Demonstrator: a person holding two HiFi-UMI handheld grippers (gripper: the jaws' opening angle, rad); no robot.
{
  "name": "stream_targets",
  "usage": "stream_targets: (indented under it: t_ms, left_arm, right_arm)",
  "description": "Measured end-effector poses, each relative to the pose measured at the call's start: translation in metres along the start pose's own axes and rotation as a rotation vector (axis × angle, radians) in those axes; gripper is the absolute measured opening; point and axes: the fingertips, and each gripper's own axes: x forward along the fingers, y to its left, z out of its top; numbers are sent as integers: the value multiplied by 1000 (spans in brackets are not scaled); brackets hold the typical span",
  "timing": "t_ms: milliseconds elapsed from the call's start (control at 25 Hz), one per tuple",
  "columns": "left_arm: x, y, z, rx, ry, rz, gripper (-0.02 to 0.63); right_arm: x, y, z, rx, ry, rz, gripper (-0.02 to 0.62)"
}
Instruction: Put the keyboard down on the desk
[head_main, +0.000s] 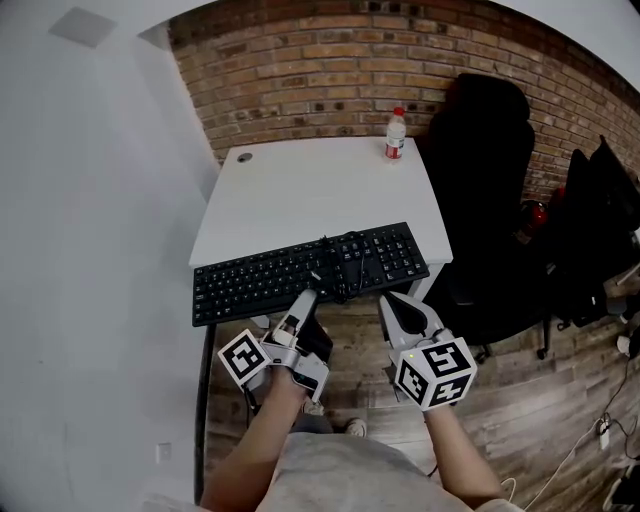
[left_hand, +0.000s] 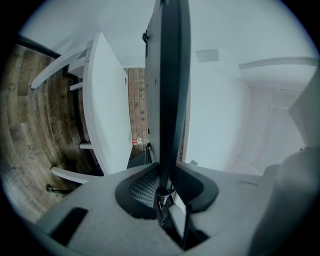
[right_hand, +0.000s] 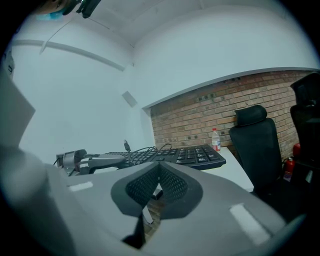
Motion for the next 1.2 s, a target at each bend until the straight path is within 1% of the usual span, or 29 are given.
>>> stream_targets:
  t_ms: [200,480,720,1040,1200]
  left_arm:
    - [12,4,5,-8,-6,-1,78]
    - [36,21,35,-26,-1,4,78]
    - [67,35,71,-29,22,10,78]
    - [113,55,123,-71,49,4,80]
    - [131,63,153,-75,72,22,81]
  right_arm:
    - [12,-8,0,2,12,8,8]
    - [53,-18,0,5,34,4,8]
    - [99,-30,7,1,52,-10,8]
    - [168,-45,18,-2,75,-43,8]
    - [204,-46,26,3,87,-58,8]
